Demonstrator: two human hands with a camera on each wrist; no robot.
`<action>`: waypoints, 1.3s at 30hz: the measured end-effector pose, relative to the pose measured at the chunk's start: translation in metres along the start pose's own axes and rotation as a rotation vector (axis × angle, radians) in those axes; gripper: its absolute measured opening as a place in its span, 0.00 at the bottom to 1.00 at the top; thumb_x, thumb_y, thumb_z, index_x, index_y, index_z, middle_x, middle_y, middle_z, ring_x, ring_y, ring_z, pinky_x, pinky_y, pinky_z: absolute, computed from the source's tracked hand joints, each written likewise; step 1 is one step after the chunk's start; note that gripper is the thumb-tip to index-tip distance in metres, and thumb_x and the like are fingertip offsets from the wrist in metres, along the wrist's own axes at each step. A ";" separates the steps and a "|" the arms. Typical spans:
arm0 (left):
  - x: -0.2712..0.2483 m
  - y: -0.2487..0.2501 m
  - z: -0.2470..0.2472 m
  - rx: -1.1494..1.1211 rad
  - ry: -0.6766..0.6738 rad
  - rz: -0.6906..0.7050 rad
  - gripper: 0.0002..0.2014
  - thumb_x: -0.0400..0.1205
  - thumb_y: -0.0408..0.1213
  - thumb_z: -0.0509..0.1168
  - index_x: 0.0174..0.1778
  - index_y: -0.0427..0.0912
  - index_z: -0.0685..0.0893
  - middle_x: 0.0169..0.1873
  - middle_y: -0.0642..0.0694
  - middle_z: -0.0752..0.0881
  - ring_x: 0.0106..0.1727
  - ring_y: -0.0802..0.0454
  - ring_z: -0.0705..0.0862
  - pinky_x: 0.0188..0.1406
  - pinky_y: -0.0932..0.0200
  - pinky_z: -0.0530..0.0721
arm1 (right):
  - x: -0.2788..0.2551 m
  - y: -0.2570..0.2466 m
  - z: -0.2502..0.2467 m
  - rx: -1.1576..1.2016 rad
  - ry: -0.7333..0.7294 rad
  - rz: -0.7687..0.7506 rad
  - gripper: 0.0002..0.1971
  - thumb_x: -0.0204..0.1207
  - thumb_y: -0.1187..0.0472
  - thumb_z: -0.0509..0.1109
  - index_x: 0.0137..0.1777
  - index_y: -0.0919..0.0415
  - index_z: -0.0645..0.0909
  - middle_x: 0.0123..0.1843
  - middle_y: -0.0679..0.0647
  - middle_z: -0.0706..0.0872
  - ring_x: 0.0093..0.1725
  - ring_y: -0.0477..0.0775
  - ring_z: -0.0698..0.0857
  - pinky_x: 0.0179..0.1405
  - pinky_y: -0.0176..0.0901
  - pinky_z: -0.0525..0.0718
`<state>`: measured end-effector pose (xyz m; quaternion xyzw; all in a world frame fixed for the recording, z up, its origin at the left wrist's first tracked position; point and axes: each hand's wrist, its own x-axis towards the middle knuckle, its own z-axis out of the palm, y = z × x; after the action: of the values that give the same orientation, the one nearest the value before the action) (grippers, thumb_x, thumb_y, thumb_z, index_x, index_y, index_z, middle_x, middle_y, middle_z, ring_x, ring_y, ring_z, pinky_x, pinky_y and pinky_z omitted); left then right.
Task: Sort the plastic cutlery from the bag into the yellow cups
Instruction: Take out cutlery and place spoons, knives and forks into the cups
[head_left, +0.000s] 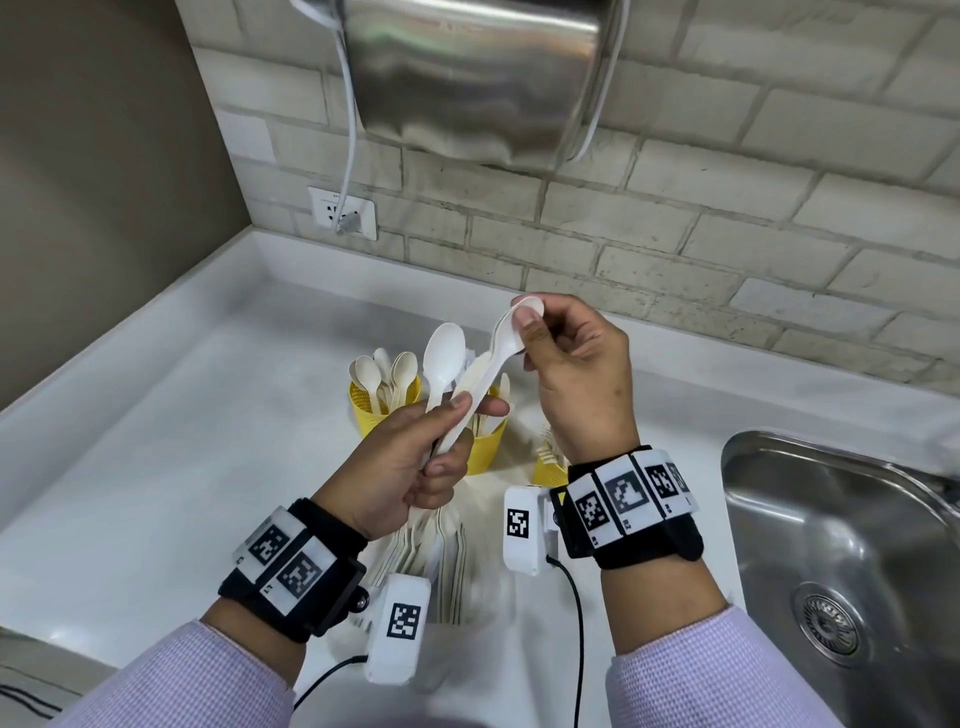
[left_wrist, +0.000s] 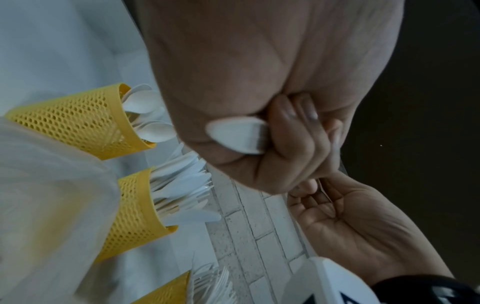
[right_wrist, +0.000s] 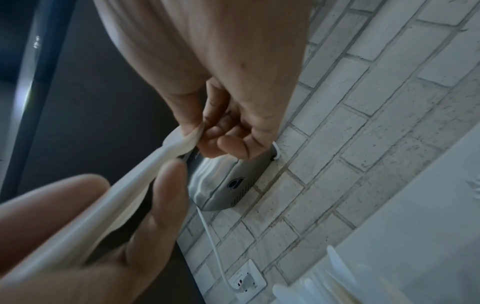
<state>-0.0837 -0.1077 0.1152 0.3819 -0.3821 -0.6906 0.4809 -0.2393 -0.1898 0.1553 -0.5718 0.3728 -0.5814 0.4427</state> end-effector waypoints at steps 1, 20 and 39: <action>0.000 0.000 0.000 0.028 0.008 0.003 0.21 0.84 0.54 0.62 0.64 0.45 0.89 0.23 0.49 0.62 0.21 0.57 0.52 0.20 0.67 0.51 | 0.003 0.000 -0.002 0.004 0.043 -0.009 0.03 0.83 0.64 0.74 0.51 0.58 0.89 0.42 0.50 0.91 0.38 0.47 0.84 0.40 0.46 0.84; 0.010 0.000 0.018 0.308 0.260 0.090 0.14 0.92 0.45 0.51 0.50 0.54 0.82 0.31 0.51 0.66 0.27 0.55 0.57 0.28 0.57 0.52 | -0.029 -0.005 0.000 0.157 -0.149 0.158 0.09 0.94 0.55 0.55 0.58 0.51 0.77 0.34 0.54 0.70 0.27 0.49 0.68 0.22 0.37 0.66; 0.002 0.005 0.022 0.522 0.221 0.147 0.19 0.95 0.45 0.50 0.52 0.37 0.82 0.36 0.47 0.79 0.25 0.61 0.66 0.23 0.73 0.65 | -0.034 0.005 0.005 0.458 -0.229 0.362 0.07 0.90 0.67 0.59 0.57 0.63 0.80 0.35 0.55 0.77 0.28 0.50 0.73 0.24 0.41 0.73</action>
<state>-0.1022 -0.1075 0.1284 0.5371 -0.5188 -0.4864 0.4537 -0.2350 -0.1587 0.1396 -0.4432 0.2756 -0.4937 0.6956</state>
